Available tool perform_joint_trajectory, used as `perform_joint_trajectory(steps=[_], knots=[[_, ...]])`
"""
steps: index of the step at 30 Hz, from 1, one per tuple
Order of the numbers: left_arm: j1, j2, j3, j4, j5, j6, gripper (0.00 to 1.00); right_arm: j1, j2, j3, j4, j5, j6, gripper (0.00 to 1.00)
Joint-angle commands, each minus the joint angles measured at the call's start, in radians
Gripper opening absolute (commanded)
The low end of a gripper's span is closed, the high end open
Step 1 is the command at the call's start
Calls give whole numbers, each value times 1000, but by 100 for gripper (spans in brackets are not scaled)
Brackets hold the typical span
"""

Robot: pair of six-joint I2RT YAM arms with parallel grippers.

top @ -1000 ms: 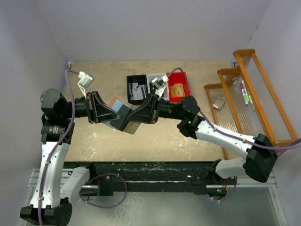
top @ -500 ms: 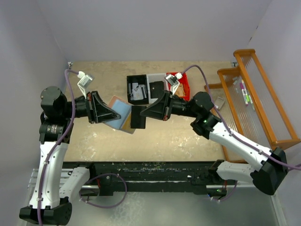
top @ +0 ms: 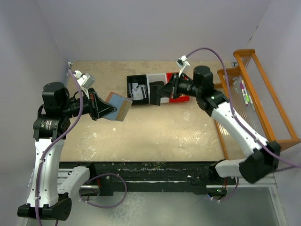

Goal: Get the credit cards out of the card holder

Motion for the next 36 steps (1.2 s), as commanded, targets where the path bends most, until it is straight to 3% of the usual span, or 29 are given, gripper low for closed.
perform_joint_trajectory(steps=[1, 5, 15, 27, 34, 36], knots=[[0, -22, 29, -57, -50, 152, 4, -10, 205, 156, -232, 278, -212, 0], [0, -36, 30, -67, 39, 153, 4, -14, 417, 335, -298, 427, -280, 0], [0, -40, 47, -34, 222, 53, 5, -27, 776, 656, -357, 528, -316, 0], [0, -49, 62, 70, 325, -114, 5, -28, 939, 750, -305, 563, -294, 0], [0, -68, 56, 18, 304, -61, 5, -30, 990, 808, -322, 495, -318, 0], [0, -64, 59, -3, 304, -42, 5, -30, 998, 818, -335, 497, -324, 5]])
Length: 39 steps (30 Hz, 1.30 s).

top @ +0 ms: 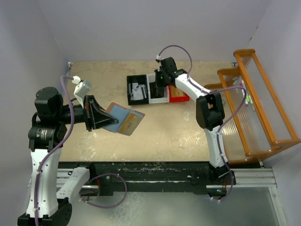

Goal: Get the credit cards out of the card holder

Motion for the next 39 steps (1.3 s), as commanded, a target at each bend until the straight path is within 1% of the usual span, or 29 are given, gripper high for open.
perform_joint_trajectory(steps=[1, 3, 8, 10, 13, 14, 15, 16, 18, 19, 20, 22, 24, 25, 26, 28, 29, 36, 39], knots=[[0, -6, 39, -13, 26, 35, 5, -3, -2, 64, -2, -19, -29, 9], [0, -6, 43, -24, 25, 48, 5, -3, -9, 60, -9, 1, -31, 23], [0, -6, 46, -47, 15, 69, 5, -3, -80, 28, -12, 72, -38, 46], [0, -3, 48, -48, 15, 69, 5, -3, -132, 15, -13, 100, -44, 54], [0, -2, 51, -46, 12, 69, 5, -3, -222, -5, -11, 123, -43, 61], [0, -1, 53, -46, 11, 69, 5, -3, -259, -19, -2, 126, -41, 66], [0, 1, 53, -44, 11, 69, 5, -3, -304, -35, 9, 108, -39, 67], [0, 2, 52, -42, 13, 67, 5, -3, -353, -58, 21, 65, -32, 73], [0, 7, 47, -39, 21, 58, 5, -3, -458, -120, 72, -101, -4, 76], [0, 9, 46, -39, 27, 55, 4, -3, -533, -162, 112, -186, 10, 80], [0, 10, 43, -43, 32, 55, 4, -3, -589, -223, 189, -297, 29, 82], [0, 9, 33, -48, 39, 64, 4, -3, -696, -312, 332, -466, 71, 90], [0, 7, 22, -53, 36, 80, 4, 14, -777, -397, 500, -667, 164, 91], [0, 4, 17, -57, 37, 88, 4, 40, -808, -427, 564, -737, 210, 91], [0, 5, 11, -61, 40, 97, 4, 86, -836, -438, 575, -754, 215, 92], [0, 7, 7, -79, 50, 120, 4, 193, -863, -418, 504, -745, 148, 92], [0, 9, 7, -87, 56, 131, 4, 225, -869, -416, 488, -755, 134, 92], [0, 12, -4, -126, 83, 186, 5, 343, -871, -446, 517, -821, 152, 90], [0, 17, -2, -169, 96, 236, 5, 402, -847, -409, 451, -799, 108, 88]])
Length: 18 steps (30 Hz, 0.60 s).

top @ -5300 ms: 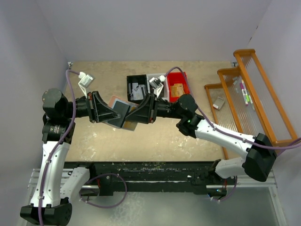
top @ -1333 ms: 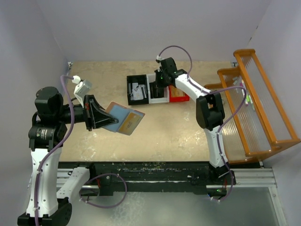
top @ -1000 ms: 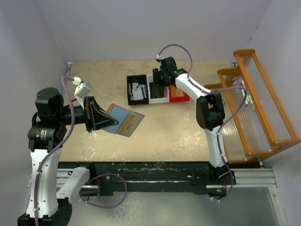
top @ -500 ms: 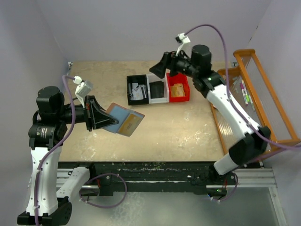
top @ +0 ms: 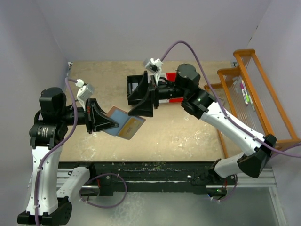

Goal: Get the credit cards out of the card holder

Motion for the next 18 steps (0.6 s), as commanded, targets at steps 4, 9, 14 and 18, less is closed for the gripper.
perform_joint_trajectory(steps=[4, 9, 14, 18], knots=[[0, 20, 6, -80, 69, 140, 6, 105, 43, 64, -51, -29, -43, 81], [0, 35, 25, -142, 81, 205, 5, 131, 57, 58, -55, -16, -40, 59], [0, 43, 40, -220, 76, 299, 7, 132, 28, 23, 4, -5, 16, 12], [0, 53, 45, -277, 82, 361, 21, 131, 10, 15, 33, 22, 67, 0]])
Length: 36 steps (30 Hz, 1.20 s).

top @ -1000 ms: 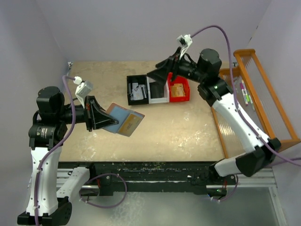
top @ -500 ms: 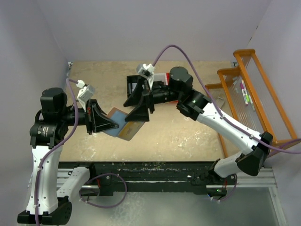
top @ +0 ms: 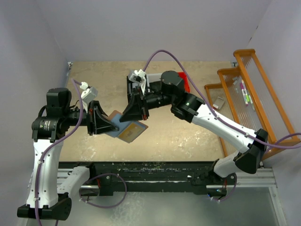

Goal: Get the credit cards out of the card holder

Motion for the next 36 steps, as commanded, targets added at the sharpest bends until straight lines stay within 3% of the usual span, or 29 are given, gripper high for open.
perform_joint_trajectory(steps=[1, 3, 5, 8, 9, 13, 19, 30, 32, 36], knots=[[0, 5, 40, -76, 40, 120, 32, 3, -68, 1, 99, 28, 78, 0], [0, 3, 43, -79, 46, 129, 53, -1, -79, -14, 116, 90, 126, 0], [0, -9, 40, -65, 58, 130, 64, -1, -102, -48, 155, 183, 198, 0], [0, -51, 7, 58, 59, 21, 70, -1, -161, -156, 353, 290, 338, 0], [0, -69, -24, 123, 53, -41, 71, -1, -193, -200, 461, 388, 372, 0], [0, -151, -132, 441, 5, -385, 71, 0, -244, -369, 765, 531, 548, 0], [0, -184, -178, 723, -76, -712, 60, 32, -223, -482, 949, 632, 659, 0], [0, -149, -145, 719, -108, -720, 41, 76, -226, -589, 1016, 671, 675, 0], [0, -147, -145, 722, -110, -722, 33, 79, -236, -615, 1013, 671, 669, 0], [0, -143, -154, 713, -106, -704, 5, 81, -255, -651, 985, 644, 639, 0]])
